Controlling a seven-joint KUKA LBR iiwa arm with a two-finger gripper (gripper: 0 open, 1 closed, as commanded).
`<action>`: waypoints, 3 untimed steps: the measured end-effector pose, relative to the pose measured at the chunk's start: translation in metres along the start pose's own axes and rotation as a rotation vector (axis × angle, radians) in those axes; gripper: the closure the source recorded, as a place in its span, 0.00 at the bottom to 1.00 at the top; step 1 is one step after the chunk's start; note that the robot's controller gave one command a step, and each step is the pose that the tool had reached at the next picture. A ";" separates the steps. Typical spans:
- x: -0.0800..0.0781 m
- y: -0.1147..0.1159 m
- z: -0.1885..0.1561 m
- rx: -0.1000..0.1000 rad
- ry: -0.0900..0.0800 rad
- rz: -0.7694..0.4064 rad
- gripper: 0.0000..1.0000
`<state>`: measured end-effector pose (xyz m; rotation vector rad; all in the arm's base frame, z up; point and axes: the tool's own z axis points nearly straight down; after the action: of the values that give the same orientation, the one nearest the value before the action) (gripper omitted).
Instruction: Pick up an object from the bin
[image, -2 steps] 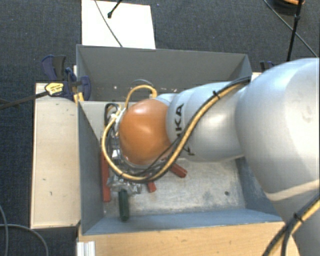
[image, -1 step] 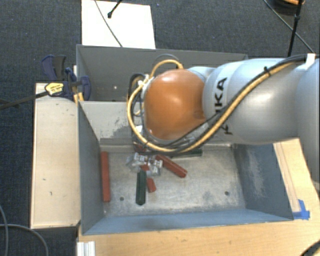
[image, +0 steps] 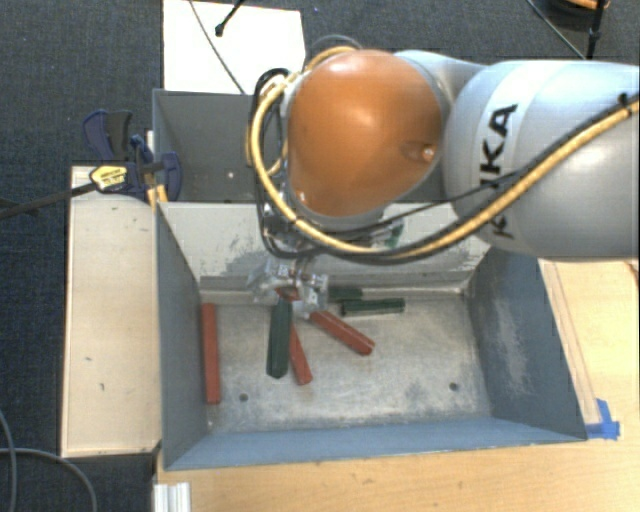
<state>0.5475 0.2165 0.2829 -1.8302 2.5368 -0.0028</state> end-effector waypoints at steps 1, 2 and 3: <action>0.000 0.041 0.094 -0.016 0.010 -0.133 1.00; -0.009 0.063 0.113 -0.013 0.007 -0.189 1.00; -0.022 0.049 0.052 -0.003 0.001 -0.194 1.00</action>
Offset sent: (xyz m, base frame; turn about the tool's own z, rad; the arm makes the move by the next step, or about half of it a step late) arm -0.0357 0.0127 -0.0915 -0.1352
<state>0.5089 0.2530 0.2310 -2.0687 2.3500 -0.0023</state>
